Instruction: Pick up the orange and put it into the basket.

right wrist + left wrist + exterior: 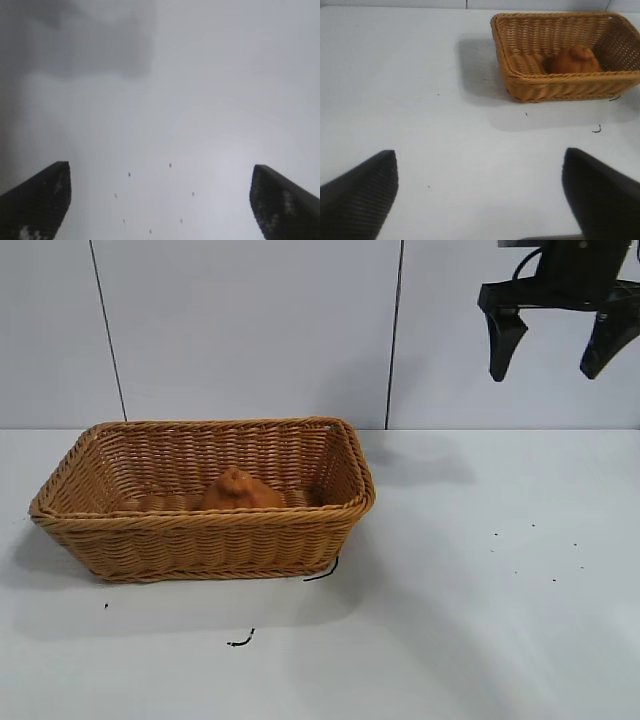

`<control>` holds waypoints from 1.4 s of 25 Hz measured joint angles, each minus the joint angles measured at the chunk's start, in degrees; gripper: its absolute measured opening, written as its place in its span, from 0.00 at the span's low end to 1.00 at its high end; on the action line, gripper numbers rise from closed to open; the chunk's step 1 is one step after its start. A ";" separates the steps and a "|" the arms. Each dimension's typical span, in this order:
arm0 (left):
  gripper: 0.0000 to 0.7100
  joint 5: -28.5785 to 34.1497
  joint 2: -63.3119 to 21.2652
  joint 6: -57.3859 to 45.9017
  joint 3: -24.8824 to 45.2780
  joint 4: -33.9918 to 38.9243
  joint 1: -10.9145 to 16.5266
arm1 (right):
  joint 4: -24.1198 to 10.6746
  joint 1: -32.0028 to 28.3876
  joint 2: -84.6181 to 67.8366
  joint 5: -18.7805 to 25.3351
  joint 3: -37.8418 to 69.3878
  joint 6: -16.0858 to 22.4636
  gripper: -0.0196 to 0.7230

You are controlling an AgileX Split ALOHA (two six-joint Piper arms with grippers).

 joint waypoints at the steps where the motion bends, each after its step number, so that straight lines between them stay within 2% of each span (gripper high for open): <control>1: 0.90 0.00 0.00 0.00 0.00 0.00 0.00 | 0.05 0.00 -3.49 0.00 3.08 0.00 0.96; 10: 0.90 0.00 0.00 0.00 0.00 0.00 0.00 | 0.74 0.00 -34.34 -0.96 29.53 -0.04 0.96; 16: 0.90 0.04 0.00 0.00 0.00 -0.05 0.00 | 0.74 0.00 -55.54 -10.10 42.80 -0.94 0.96; 18: 0.90 0.04 0.00 0.00 0.00 -0.05 0.00 | 0.74 0.00 -61.76 -11.17 46.33 -2.07 0.96; 24: 0.90 0.04 0.00 0.00 0.00 0.00 0.00 | 0.74 0.00 -76.28 -10.82 50.14 -3.26 0.96; 35: 0.90 0.04 0.00 0.00 0.00 0.00 0.00 | 0.74 0.00 -88.08 -10.87 50.20 -3.33 0.96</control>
